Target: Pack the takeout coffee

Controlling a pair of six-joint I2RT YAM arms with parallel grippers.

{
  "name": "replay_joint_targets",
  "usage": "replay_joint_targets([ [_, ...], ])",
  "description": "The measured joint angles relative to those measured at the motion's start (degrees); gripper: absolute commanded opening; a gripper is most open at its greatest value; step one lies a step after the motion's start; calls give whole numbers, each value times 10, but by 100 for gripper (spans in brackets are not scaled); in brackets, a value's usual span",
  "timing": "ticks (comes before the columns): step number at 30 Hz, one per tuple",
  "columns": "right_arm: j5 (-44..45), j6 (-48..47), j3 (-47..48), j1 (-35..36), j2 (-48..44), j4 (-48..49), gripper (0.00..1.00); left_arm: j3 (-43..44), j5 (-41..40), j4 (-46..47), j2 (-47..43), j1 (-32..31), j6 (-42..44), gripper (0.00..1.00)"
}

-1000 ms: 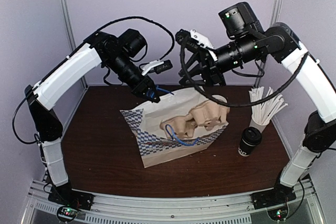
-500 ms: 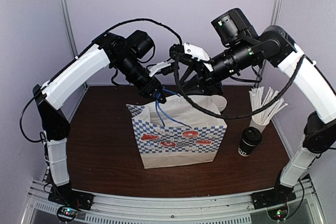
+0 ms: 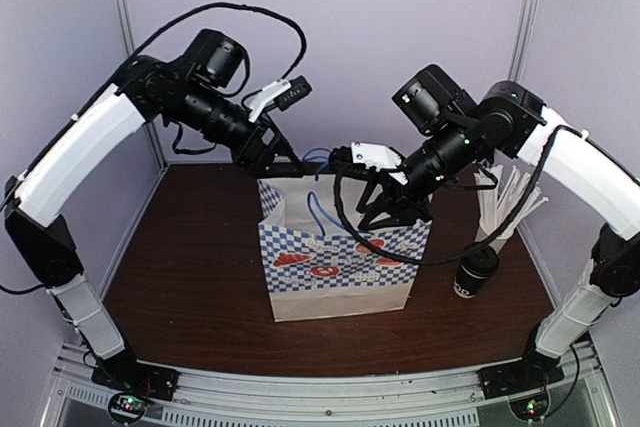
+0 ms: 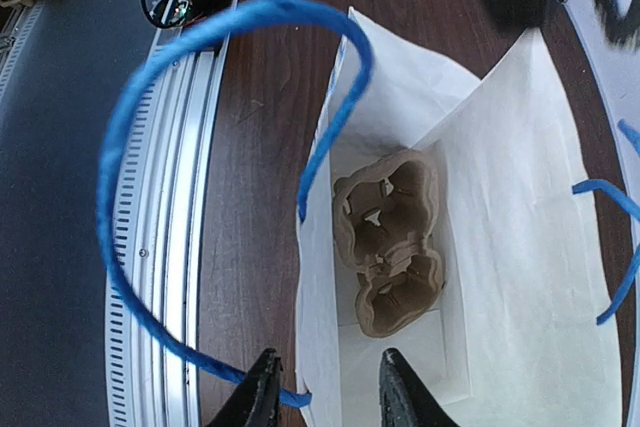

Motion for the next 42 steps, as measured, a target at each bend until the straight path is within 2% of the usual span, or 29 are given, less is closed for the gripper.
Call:
replay_joint_targets([
  [4, 4, -3, -28, 1, -4, 0, 37, -47, -30, 33, -76, 0, -7, 86],
  [7, 8, -6, -42, 3, -7, 0, 38, -52, -61, 39, -89, 0, -11, 86],
  [12, 12, -9, -60, 10, -13, 0, 38, -49, -92, 36, -23, 0, -15, 81],
  [16, 11, -14, -80, 23, -22, -2, 39, -36, -94, 18, 50, 0, -16, 71],
  [19, 12, -17, -92, 35, -28, -3, 39, -26, -93, 9, 80, 0, -13, 57],
  [23, 13, -23, -112, 50, -37, -7, 39, -19, -80, -2, 83, 0, -8, 23],
  [27, 15, -31, -122, 58, -39, -14, 41, -10, -44, -8, 81, -2, 7, 0],
  [31, 26, -38, -115, 57, -41, -24, 51, -10, -45, -14, 72, -14, 20, 0],
  [35, 35, -47, -68, 34, -40, -42, 57, -28, -99, -21, 35, -27, 30, 0],
  [39, 7, -50, 9, -47, -45, -47, 58, -43, -190, -33, -19, -29, 41, 0],
  [42, -25, -45, 27, -104, -61, -44, 58, -54, -244, -30, -57, -31, 47, 0],
])
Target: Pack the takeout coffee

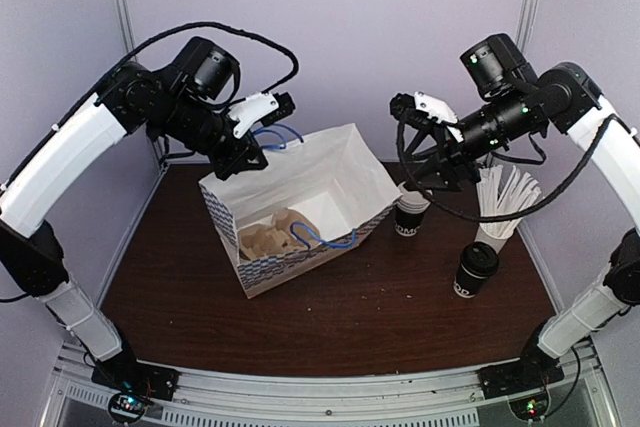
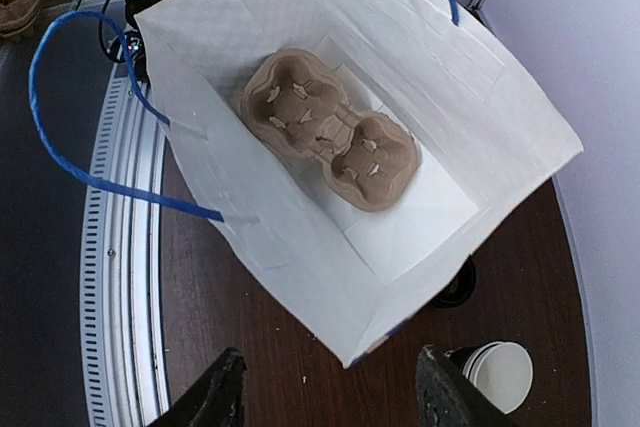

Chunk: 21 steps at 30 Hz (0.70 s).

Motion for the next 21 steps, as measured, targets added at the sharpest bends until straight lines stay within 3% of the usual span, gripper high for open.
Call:
replay_joint_targets([
  [5, -44, 10, -35, -23, -20, 16, 58, -82, -81, 43, -55, -57, 3, 0],
  [13, -98, 11, -119, -23, -18, 19, 57, -201, -208, 108, -45, -209, -10, 0],
  [21, -121, -18, -119, 7, -20, -6, 51, -223, -248, 132, -73, -215, -35, 0],
])
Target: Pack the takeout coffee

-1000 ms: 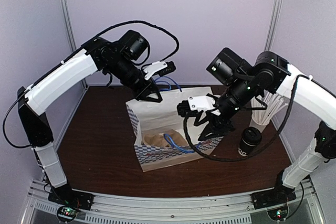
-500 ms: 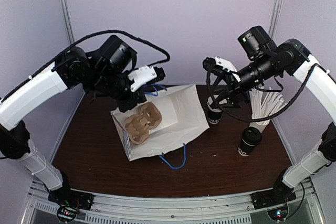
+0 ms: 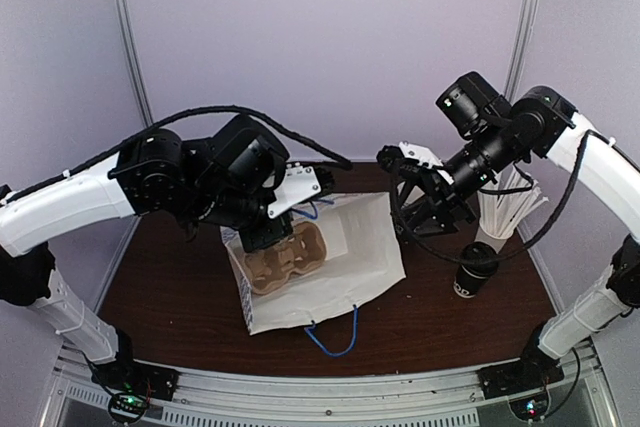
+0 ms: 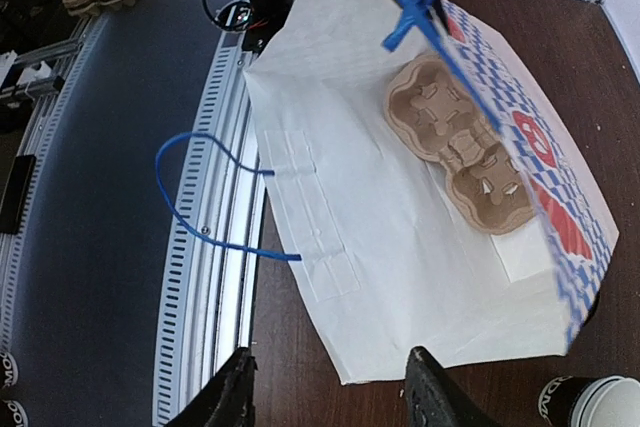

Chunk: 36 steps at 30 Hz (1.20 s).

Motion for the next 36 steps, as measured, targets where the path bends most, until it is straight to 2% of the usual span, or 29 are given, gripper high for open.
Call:
replay_joint_targets([
  [4, 8, -12, 9, 39, 2, -16, 51, 1, 0, 15, -13, 1, 2, 0],
  [8, 14, -18, 50, 52, 7, -38, 53, 36, 42, 8, -13, 22, 3, 0],
  [11, 16, -19, 81, 52, 7, -46, 54, 69, 109, 5, -13, 80, 0, 0],
  [16, 17, -17, 94, 52, 7, -45, 55, 77, 212, -2, 1, 174, -9, 0],
  [17, 18, -17, 94, 51, 7, -44, 56, 81, 232, -9, 12, 186, -9, 12],
  [19, 18, -16, 90, 51, 7, -41, 57, 92, 264, -20, 42, 200, -9, 46],
  [21, 20, -14, 84, 51, 7, -37, 61, 107, 281, -27, 77, 208, -9, 60],
  [24, 29, -12, 78, 52, 8, -32, 68, 114, 283, -30, 110, 208, -18, 68],
  [27, 40, -14, 77, 53, 12, -27, 69, 111, 273, -28, 110, 208, -22, 71],
  [31, 65, -15, 77, 58, 28, -16, 69, 97, 251, -2, 73, 208, -25, 75],
  [36, 111, -14, 89, 64, 70, 18, 70, 83, 202, 32, 9, 208, -28, 86],
])
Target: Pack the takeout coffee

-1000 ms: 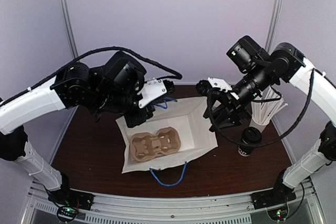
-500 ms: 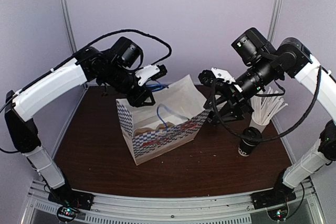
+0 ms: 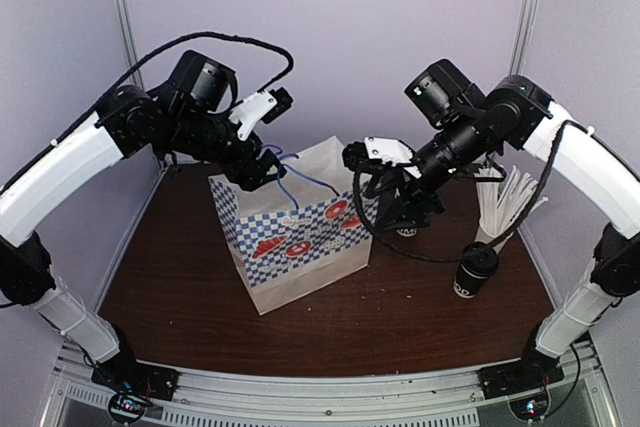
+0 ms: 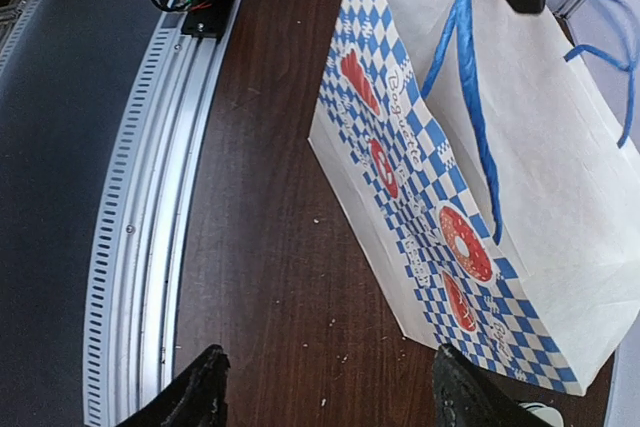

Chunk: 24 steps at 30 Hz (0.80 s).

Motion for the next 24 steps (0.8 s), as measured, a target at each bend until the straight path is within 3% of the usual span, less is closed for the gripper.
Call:
replay_joint_targets([
  [8, 54, -1, 45, 8, 72, 57, 70, -3, -80, 12, -41, 0, -17, 89],
  [14, 80, -5, 54, 9, 94, 82, 67, -3, -80, -39, -18, 16, -61, 81],
  [20, 76, -16, 56, 9, 125, 89, 45, -16, -37, -54, -3, 86, -86, 67],
  [24, 61, -16, 75, 9, 151, 86, 25, -19, 8, -53, 5, 121, -87, 44],
])
